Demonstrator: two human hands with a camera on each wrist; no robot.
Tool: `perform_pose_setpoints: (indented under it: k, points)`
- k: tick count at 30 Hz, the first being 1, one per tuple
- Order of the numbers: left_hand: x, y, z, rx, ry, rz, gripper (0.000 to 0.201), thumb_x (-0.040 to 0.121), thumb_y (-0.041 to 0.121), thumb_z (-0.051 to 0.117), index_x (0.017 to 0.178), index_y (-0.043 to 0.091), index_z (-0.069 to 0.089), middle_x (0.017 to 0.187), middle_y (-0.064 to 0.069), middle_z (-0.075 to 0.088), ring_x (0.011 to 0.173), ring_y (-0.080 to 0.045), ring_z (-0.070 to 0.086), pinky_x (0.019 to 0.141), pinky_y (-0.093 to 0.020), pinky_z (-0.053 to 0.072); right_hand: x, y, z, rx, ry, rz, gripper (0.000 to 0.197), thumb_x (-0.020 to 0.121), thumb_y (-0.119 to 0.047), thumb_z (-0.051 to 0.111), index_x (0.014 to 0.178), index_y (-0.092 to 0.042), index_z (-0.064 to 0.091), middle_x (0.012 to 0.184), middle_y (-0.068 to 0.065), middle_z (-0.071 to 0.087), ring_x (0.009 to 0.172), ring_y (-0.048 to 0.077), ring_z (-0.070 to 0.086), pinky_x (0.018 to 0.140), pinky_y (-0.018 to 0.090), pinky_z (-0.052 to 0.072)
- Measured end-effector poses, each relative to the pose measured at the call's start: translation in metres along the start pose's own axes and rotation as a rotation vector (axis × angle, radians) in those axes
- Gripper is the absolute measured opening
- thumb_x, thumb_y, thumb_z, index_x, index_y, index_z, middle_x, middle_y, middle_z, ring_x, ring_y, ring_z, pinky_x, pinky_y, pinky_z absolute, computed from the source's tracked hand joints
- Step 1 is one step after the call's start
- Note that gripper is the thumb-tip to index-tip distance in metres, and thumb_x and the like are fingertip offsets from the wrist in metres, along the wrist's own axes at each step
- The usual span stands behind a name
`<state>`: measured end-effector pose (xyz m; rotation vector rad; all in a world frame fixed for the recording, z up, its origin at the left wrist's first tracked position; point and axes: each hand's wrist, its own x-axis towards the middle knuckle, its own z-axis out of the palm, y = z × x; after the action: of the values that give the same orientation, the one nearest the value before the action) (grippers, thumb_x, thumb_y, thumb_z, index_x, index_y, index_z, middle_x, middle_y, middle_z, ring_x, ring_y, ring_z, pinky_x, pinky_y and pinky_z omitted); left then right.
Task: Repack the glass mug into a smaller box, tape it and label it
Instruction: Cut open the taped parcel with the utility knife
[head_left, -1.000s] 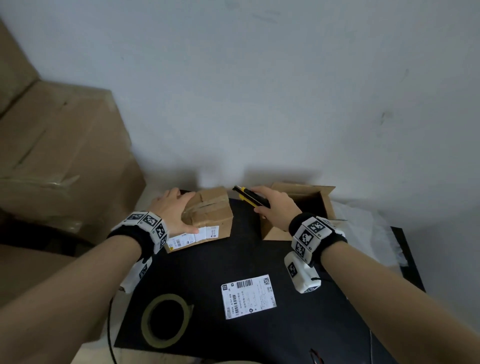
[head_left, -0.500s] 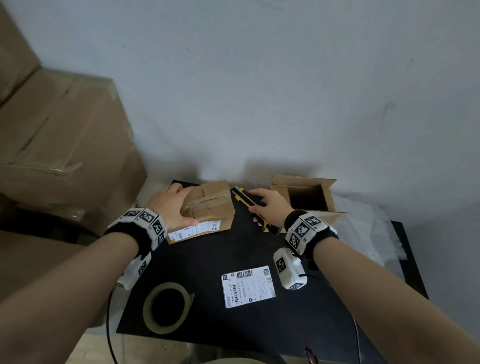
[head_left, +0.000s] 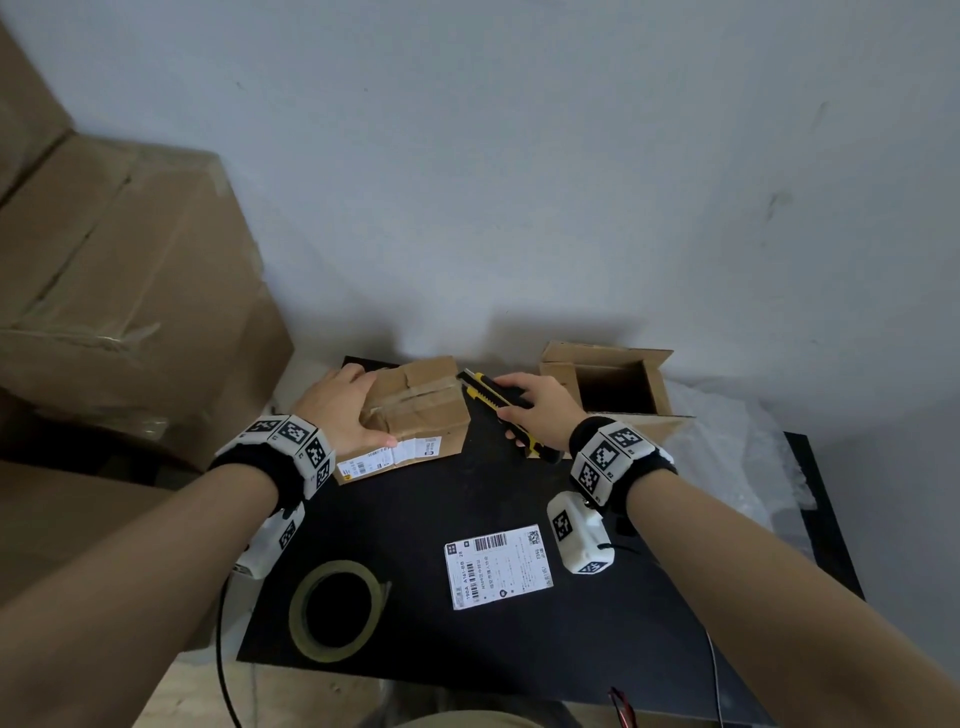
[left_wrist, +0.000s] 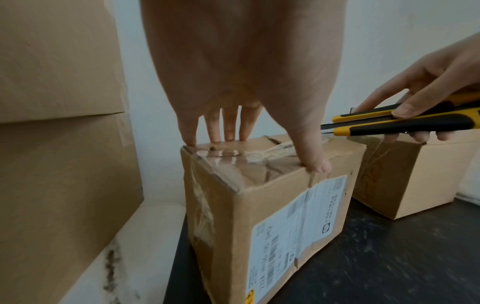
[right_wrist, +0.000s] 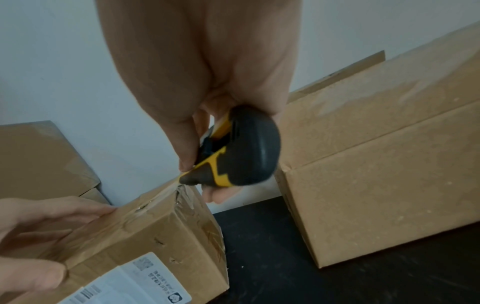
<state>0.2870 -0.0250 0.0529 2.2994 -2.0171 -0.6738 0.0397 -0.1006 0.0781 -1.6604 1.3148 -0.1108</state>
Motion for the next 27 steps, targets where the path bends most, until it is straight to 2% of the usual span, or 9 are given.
perform_pose_setpoints:
  k: [3,5,7,11,18,27]
  points:
    - [0.000,0.001,0.000,-0.005,-0.002,-0.001,0.091,0.069,0.055,0.072,0.143,0.023,0.031,0.136,-0.001,0.039,0.124,-0.022,0.037,0.100,-0.036,0.036,0.000,0.000,0.004,-0.013,0.028,-0.034,0.045,0.093,-0.010,0.056,0.136,-0.021,0.046,0.108,0.009,0.062,0.068,0.017,0.064,0.058,0.029,0.058]
    - [0.001,0.001,-0.001,-0.011,-0.001,0.004,0.091,0.070,0.054,0.072,0.144,0.022,0.031,0.137,-0.002,0.039,0.125,-0.022,0.036,0.102,-0.035,0.034,0.003,-0.001,0.003,-0.004,0.097,-0.045,0.044,0.093,-0.010,0.055,0.135,-0.019,0.046,0.115,0.007,0.061,0.071,0.019,0.065,0.062,0.035,0.060]
    - [0.000,0.000,-0.001,-0.020,-0.001,0.005,0.091,0.070,0.053,0.073,0.144,0.020,0.031,0.139,-0.003,0.037,0.127,-0.022,0.035,0.104,-0.034,0.032,0.007,-0.002,0.001,-0.011,0.097,-0.020,0.045,0.094,-0.011,0.055,0.136,-0.020,0.045,0.114,0.004,0.060,0.074,0.020,0.066,0.066,0.039,0.060]
    - [0.000,-0.002,0.000,-0.041,0.002,0.005,0.093,0.069,0.053,0.074,0.144,0.020,0.031,0.139,-0.003,0.038,0.128,-0.022,0.034,0.104,-0.034,0.032,0.008,0.000,0.000,-0.014,0.045,0.014,0.047,0.094,-0.011,0.055,0.138,-0.022,0.044,0.104,0.006,0.060,0.069,0.018,0.064,0.062,0.034,0.059]
    - [0.003,-0.004,0.000,-0.075,0.007,0.003,0.091,0.067,0.051,0.076,0.143,0.020,0.034,0.136,-0.002,0.040,0.126,-0.021,0.035,0.104,-0.035,0.034,0.008,0.005,0.003,0.037,0.020,0.012,0.048,0.094,-0.011,0.055,0.139,-0.021,0.043,0.110,0.011,0.060,0.073,0.018,0.065,0.065,0.035,0.059]
    - [0.004,-0.006,0.002,-0.072,0.001,0.000,0.095,0.066,0.053,0.076,0.144,0.021,0.031,0.139,-0.001,0.038,0.127,-0.021,0.035,0.104,-0.036,0.035,0.010,0.008,0.004,0.069,0.024,0.008,0.047,0.094,-0.011,0.055,0.138,-0.021,0.043,0.110,0.011,0.061,0.076,0.018,0.066,0.065,0.033,0.060]
